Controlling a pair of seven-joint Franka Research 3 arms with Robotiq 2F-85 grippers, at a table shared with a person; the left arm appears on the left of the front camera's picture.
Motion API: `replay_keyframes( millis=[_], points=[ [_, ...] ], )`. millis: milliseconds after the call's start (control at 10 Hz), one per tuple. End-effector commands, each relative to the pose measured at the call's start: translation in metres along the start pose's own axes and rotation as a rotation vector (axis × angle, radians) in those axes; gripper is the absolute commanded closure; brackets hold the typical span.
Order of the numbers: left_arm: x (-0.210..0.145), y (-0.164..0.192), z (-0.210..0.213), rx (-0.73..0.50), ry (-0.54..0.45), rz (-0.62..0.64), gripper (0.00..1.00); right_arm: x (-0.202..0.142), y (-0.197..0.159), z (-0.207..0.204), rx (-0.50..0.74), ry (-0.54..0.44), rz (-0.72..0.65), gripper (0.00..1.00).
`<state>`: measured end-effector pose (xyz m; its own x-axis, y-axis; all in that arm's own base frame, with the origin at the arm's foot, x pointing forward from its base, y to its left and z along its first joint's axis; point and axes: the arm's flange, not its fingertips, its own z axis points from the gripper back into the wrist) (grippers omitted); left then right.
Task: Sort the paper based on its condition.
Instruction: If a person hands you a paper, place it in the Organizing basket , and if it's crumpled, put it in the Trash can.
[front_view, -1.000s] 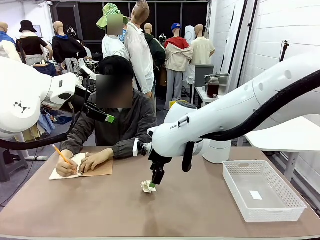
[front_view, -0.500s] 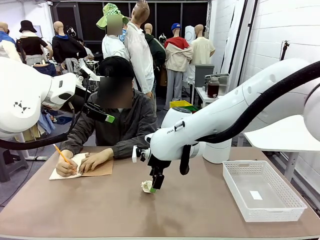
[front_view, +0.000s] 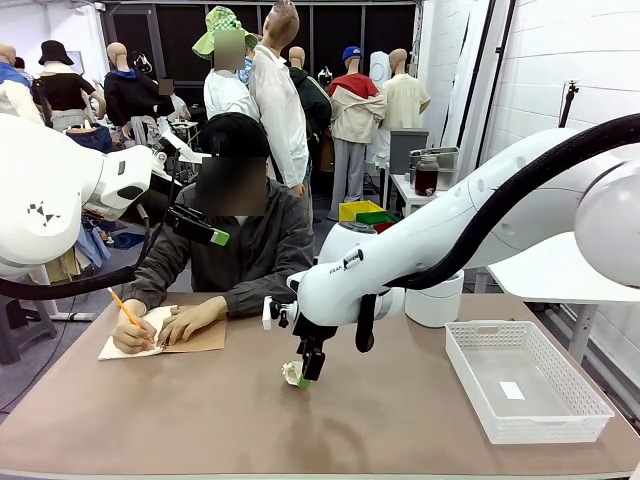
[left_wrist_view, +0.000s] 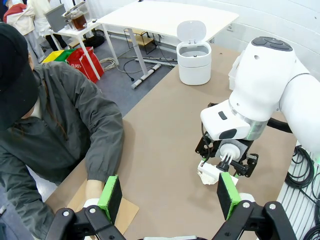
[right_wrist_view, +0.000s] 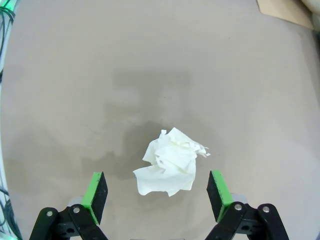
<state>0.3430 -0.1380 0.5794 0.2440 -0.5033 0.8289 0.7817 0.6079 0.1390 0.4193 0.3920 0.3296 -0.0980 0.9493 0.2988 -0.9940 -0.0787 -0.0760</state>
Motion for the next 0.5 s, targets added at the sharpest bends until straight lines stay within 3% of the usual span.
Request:
replay_keyframes(
  millis=[0, 300, 400],
  points=[
    [-0.0013, 0.0013, 0.0001, -0.004, 0.002, -0.01, 0.0, 0.0049, -0.0099, -0.0074, -0.052, 0.031, -0.007, 0.0],
    [-0.0013, 0.0013, 0.0001, -0.004, 0.002, -0.01, 0.0, 0.0032, -0.0141, -0.0147, -0.012, 0.032, -0.03, 0.0],
    [-0.0013, 0.0013, 0.0001, -0.004, 0.002, -0.01, 0.0, 0.0044, -0.0151, -0.0156, -0.017, 0.018, -0.024, 0.19]
  ],
)
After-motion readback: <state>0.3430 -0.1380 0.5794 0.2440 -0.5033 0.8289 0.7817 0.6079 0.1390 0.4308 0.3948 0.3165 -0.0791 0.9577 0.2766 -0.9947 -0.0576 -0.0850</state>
